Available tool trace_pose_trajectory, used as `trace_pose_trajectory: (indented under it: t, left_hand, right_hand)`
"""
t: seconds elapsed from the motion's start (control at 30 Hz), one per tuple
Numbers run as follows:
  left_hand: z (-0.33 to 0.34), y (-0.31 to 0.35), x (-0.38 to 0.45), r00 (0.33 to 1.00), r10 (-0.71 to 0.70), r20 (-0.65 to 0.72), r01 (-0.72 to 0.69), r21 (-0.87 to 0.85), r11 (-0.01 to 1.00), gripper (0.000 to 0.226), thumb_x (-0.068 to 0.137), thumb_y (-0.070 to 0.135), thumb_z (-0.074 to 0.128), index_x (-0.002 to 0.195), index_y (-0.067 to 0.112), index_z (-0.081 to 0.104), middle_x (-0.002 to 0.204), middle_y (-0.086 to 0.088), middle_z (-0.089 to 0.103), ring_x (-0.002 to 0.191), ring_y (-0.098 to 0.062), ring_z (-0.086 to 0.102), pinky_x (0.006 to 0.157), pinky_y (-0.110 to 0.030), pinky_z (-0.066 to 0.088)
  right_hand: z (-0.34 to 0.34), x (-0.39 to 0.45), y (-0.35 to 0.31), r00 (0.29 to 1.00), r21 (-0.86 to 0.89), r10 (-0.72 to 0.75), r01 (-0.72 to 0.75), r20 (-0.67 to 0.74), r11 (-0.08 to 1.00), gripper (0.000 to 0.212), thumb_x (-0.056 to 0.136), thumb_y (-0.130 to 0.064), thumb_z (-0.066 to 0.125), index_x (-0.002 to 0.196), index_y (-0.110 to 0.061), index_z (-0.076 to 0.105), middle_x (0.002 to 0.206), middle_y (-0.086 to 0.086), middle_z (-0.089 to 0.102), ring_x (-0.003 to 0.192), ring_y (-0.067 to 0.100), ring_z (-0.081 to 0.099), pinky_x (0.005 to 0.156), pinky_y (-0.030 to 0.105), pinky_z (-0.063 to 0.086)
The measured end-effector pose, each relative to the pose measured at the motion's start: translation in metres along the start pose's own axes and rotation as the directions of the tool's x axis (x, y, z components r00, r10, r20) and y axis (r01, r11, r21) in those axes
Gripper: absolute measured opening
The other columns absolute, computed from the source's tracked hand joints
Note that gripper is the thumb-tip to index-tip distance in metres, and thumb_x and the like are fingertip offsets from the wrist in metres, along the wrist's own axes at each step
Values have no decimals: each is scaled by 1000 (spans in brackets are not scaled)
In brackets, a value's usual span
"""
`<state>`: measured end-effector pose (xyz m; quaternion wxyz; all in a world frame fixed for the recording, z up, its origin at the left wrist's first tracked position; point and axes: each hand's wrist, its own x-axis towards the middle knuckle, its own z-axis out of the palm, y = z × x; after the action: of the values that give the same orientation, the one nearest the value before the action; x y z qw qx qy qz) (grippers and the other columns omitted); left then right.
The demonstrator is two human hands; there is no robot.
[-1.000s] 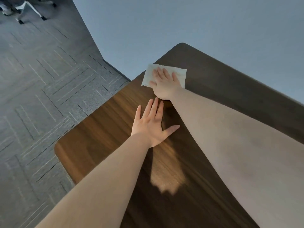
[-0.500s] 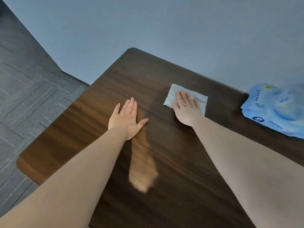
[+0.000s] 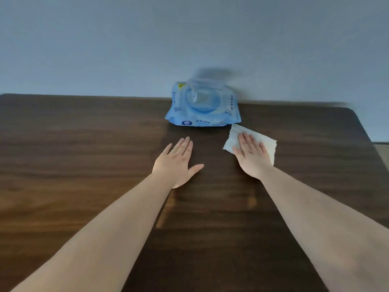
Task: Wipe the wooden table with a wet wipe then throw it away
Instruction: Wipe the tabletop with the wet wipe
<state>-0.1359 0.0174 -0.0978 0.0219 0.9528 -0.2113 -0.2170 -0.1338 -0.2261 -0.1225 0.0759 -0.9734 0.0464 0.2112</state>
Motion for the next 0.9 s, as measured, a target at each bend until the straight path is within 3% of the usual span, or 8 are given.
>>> trace_pose_trajectory:
  t: [0.3, 0.5, 0.73, 0.9]
  left_hand:
    - [-1, 141, 72, 970, 232, 72, -239, 116, 964, 87, 87, 72, 13, 150, 18, -12, 159, 2, -17, 145, -12, -14, 117, -36, -3]
    - [10, 175, 85, 982, 153, 112, -167, 137, 976, 96, 81, 79, 11, 147, 17, -21, 157, -2, -25, 143, -16, -22, 118, -41, -7]
    - [2, 177, 83, 984, 105, 146, -124, 130, 984, 96, 82, 78, 17, 148, 19, -17, 158, -1, -22, 145, -17, -17, 119, -41, -3]
    - [-11, 155, 58, 990, 59, 128, -70, 86, 994, 88, 87, 72, 18, 150, 19, -12, 159, 2, -16, 146, -13, -13, 118, -40, -1]
  right_hand:
    - [-12, -30, 180, 945, 162, 325, -315, -40, 935, 57, 100, -43, 10, 151, -21, -5, 161, -3, -8, 147, 14, -9, 118, 39, -6]
    - [-17, -48, 254, 885, 214, 465, -451, -20, 867, 59, 100, -45, 7, 150, -19, -9, 161, -1, -12, 147, 15, -12, 118, 40, -8]
    - [-19, -47, 249, 889, 214, 459, -446, -9, 869, 58, 100, -43, 8, 150, -19, -12, 160, 1, -15, 147, 18, -14, 117, 41, -10]
    - [-13, -30, 175, 970, 153, 241, -237, -10, 959, 59, 100, -42, 9, 150, -20, -11, 160, -1, -14, 146, 16, -14, 118, 41, -10]
